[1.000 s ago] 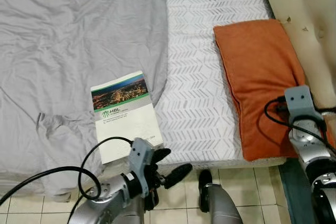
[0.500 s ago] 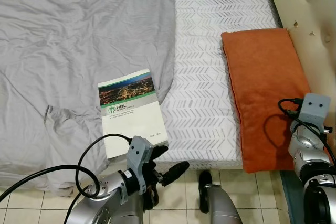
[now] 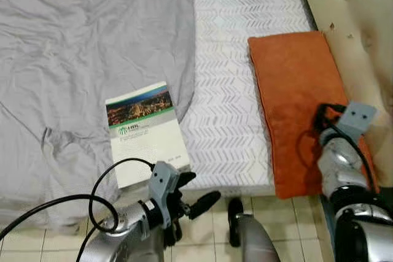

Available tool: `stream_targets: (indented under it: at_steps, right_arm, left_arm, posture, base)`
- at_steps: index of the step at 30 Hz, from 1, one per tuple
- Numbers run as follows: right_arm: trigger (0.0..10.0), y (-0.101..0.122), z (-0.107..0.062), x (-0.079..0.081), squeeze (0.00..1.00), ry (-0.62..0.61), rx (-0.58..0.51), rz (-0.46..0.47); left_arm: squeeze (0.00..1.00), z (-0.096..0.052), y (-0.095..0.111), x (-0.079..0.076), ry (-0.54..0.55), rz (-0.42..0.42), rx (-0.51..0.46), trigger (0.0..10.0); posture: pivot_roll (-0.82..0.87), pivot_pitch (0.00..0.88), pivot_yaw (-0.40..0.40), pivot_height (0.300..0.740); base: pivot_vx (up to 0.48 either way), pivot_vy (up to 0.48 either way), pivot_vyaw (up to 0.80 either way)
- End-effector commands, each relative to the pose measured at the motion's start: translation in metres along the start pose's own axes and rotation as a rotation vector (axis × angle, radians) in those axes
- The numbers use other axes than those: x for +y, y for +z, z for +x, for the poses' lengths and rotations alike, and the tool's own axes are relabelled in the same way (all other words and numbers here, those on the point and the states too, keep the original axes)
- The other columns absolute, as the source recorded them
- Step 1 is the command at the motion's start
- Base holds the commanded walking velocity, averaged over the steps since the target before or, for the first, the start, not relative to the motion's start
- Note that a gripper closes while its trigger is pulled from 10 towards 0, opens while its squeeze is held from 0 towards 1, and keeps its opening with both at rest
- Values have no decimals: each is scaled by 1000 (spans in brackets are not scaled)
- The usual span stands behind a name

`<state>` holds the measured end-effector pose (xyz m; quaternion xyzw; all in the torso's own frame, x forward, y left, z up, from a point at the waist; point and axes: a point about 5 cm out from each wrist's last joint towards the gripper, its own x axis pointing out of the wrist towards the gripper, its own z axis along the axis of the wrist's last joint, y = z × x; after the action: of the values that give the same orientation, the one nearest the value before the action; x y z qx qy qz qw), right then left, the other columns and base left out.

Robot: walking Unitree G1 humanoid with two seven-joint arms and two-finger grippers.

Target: Clean up the room

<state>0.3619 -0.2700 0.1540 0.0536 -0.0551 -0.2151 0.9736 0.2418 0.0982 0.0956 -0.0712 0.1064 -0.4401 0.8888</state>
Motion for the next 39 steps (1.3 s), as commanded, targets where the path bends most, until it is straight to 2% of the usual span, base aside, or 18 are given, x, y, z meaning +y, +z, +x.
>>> stream_targets:
  at_steps: [1, 3, 4, 9, 10, 11, 14, 16, 20, 21, 22, 23, 28, 30, 35, 36, 39]
  right_arm:
    - [10000, -7, -10, 3, 1000, 50, 4, 5]
    - [10000, -6, -13, 6, 1000, 72, -4, 13]
    - [10000, -4, -18, 9, 1000, 99, -17, 21]
    - [10000, 3, -26, 7, 1000, 116, -57, 31]
    - [10000, 4, -31, 9, 1000, 130, -59, 35]
    - [10000, 2, -47, 13, 1000, 163, -64, 35]
    - [10000, -15, -73, 17, 1000, 215, -15, 43]
    - [10000, -20, -80, 17, 1000, 228, 3, 42]
    - [10000, -58, -124, -1, 1000, 252, 121, -16]
    - [10000, -68, -135, -7, 886, 270, 148, -40]
    - [10000, -75, -144, -12, 475, 282, 171, -58]
    - [10000, -82, -152, -17, 0, 298, 190, -65]
    - [10000, -103, -164, -38, 0, 262, 266, -118]
    - [10000, -106, -162, -40, 0, 236, 266, -94]
    - [10000, -105, -154, -33, 0, 240, 239, -53]
    - [10000, -106, -148, -24, 0, 272, 236, -56]
    - [10000, -105, -141, -13, 0, 312, 223, -73]
  left_arm:
    - [0, 1, -9, 0, 6, -9, 21, 10000]
    - [0, 2, -8, 2, 9, -3, 15, 10000]
    - [0, 6, -8, 6, 16, -1, 9, 10000]
    - [0, 10, -9, 12, 28, 1, 1, 10000]
    - [0, 11, -8, 13, 34, 7, -4, 10000]
    - [0, 11, -6, 17, 61, 20, -15, 10000]
    - [0, 8, -7, 34, 209, 56, -22, 10000]
    - [0, 7, -8, 40, 249, 66, -25, 10000]
    - [0, -6, 0, 59, 404, 171, -67, 10000]
    - [0, -8, 2, 61, 424, 191, -76, 10000]
    - [0, -9, 3, 62, 436, 211, -80, 10000]
    - [0, -10, 3, 63, 467, 229, -86, 10000]
    - [0, -10, 0, 63, 586, 324, -99, 10000]
    - [0, -15, 1, 64, 639, 316, -122, 10000]
    - [0, -17, -4, 66, 676, 318, -113, 10000]
    - [0, -12, -9, 69, 688, 312, -95, 10000]
    - [0, -5, -11, 74, 704, 289, -72, 10000]
  posture:
    - [-34, 420, -20, 740]
    - [-42, 406, -22, 740]
    - [-56, 370, -25, 740]
    - [-66, 328, -25, 740]
    - [-70, 301, -24, 740]
    - [-73, 263, -22, 740]
    - [-84, 165, -6, 740]
    - [-84, 165, -6, 740]
    - [-67, 36, 15, 740]
    - [-65, 3, 24, 740]
    - [-67, 0, 28, 740]
    - [-69, 0, 30, 740]
    - [-74, 0, 62, 740]
    - [-81, 0, 78, 740]
    - [-88, 0, 99, 740]
    - [-92, 0, 94, 740]
    - [-95, 0, 92, 740]
  base:
    - [0, 0, 0]
    - [0, 0, 0]
    - [0, 0, 0]
    - [0, 0, 0]
    - [0, 0, 0]
    - [0, 0, 0]
    - [0, 0, 0]
    - [0, 0, 0]
    - [0, 0, 0]
    - [0, 0, 0]
    - [0, 0, 0]
    - [0, 0, 0]
    - [0, 0, 0]
    - [0, 0, 0]
    - [0, 0, 0]
    - [0, 0, 650]
    - [0, 0, 571]
